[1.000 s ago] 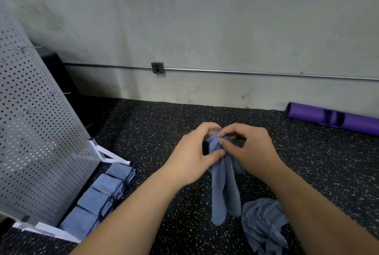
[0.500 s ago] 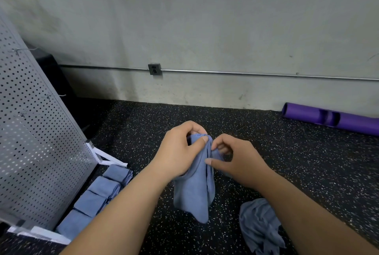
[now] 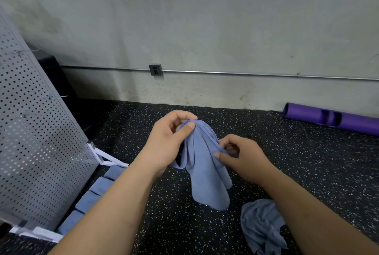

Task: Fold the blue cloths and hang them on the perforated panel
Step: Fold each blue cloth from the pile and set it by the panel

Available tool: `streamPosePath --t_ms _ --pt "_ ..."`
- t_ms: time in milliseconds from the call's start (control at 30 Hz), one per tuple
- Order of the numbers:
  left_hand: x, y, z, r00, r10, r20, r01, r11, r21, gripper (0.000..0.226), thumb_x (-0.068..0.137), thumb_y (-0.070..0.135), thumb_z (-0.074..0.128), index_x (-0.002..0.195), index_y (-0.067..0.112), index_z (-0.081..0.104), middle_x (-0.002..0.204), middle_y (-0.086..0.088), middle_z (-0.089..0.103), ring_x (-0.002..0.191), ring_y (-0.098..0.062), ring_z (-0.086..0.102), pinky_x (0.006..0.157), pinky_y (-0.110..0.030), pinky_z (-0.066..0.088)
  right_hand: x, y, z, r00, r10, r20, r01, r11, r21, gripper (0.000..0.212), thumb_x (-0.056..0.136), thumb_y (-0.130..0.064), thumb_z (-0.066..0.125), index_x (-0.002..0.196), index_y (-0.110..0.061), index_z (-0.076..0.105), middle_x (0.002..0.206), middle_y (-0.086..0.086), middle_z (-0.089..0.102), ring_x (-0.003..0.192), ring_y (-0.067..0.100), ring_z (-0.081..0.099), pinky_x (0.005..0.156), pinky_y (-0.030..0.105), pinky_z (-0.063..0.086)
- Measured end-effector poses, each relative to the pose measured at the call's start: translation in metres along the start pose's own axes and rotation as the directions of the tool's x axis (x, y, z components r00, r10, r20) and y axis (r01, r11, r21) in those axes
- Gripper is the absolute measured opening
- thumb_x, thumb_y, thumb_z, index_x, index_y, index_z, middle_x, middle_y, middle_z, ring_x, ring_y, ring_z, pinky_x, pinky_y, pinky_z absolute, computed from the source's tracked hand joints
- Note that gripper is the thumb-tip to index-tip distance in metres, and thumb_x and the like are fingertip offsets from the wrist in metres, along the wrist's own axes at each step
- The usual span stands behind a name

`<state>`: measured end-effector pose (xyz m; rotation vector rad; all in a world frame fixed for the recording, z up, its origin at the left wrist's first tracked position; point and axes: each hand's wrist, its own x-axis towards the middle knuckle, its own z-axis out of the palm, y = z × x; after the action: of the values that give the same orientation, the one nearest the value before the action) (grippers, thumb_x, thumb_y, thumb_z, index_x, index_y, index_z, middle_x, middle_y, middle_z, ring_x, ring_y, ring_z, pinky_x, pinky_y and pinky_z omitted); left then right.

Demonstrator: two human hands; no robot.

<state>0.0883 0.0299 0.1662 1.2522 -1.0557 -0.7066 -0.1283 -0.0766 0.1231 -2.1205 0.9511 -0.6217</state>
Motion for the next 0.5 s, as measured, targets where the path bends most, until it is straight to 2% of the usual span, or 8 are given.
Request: streamPosePath --t_ms 67,133,233,333,400,500 --pt "0.001 0.001 -0.001 1.000 -0.002 -0.006 0.001 0.999 -0.034 0.015 0.102 0.002 0.067 0.111 0.012 0.073 0.093 0.012 0.075 0.089 -0.002 0.066 0.084 -0.017 0.052 -0.001 0.002 0.004 0.998 0.008 0.066 -0.009 1.000 0.005 0.017 0.089 -0.031 0.085 0.087 -0.036 0.068 0.083 -0.015 0.073 0.075 0.002 0.067 0.076 0.027 0.059" --pt "0.002 0.002 -0.002 1.000 0.002 -0.029 -0.003 0.999 -0.053 0.016 0.101 0.000 0.067 0.109 0.013 0.073 0.093 0.011 0.075 0.089 -0.004 0.066 0.085 -0.018 0.052 -0.001 0.001 0.006 0.998 0.019 0.063 -0.020 1.000 0.014 0.018 0.089 -0.028 0.086 0.086 -0.034 0.070 0.079 -0.014 0.072 0.071 0.002 0.065 0.073 0.027 0.059" --pt "0.005 -0.001 -0.006 0.994 0.006 -0.110 -0.011 0.999 -0.046 0.017 0.101 0.001 0.067 0.107 0.015 0.074 0.093 0.007 0.074 0.087 -0.008 0.063 0.083 -0.023 0.050 0.001 -0.005 0.002 0.997 0.080 -0.012 -0.078 0.991 0.107 0.017 0.086 -0.016 0.089 0.085 -0.027 0.076 0.079 -0.002 0.076 0.069 0.013 0.075 0.068 0.033 0.066" --pt "0.007 -0.005 -0.012 0.980 -0.010 -0.198 0.008 1.000 -0.012 0.016 0.102 0.004 0.067 0.109 0.016 0.075 0.089 0.005 0.070 0.079 -0.014 0.056 0.068 -0.021 0.046 0.002 -0.011 -0.009 0.984 0.150 -0.101 -0.122 0.963 0.240 0.018 0.083 -0.009 0.091 0.085 -0.025 0.081 0.079 0.005 0.077 0.067 0.027 0.077 0.063 0.043 0.067" --pt "0.008 -0.006 -0.016 0.974 -0.002 -0.227 0.015 0.998 0.054 0.018 0.102 0.005 0.068 0.108 0.021 0.076 0.090 0.009 0.071 0.078 -0.010 0.059 0.068 -0.015 0.047 0.004 -0.012 -0.016 0.975 0.144 -0.172 -0.096 0.961 0.260 0.018 0.081 -0.011 0.092 0.085 -0.026 0.083 0.078 0.001 0.078 0.069 0.022 0.076 0.067 0.040 0.066" --pt "0.009 -0.008 -0.021 0.984 0.030 -0.174 0.013 0.970 0.242 0.025 0.099 0.004 0.068 0.109 0.027 0.076 0.100 0.012 0.078 0.091 -0.006 0.070 0.082 -0.019 0.053 0.004 -0.015 -0.024 0.949 0.121 -0.291 -0.039 0.962 0.271 0.021 0.079 -0.007 0.092 0.083 -0.025 0.082 0.076 -0.004 0.078 0.069 0.009 0.069 0.070 0.028 0.059"
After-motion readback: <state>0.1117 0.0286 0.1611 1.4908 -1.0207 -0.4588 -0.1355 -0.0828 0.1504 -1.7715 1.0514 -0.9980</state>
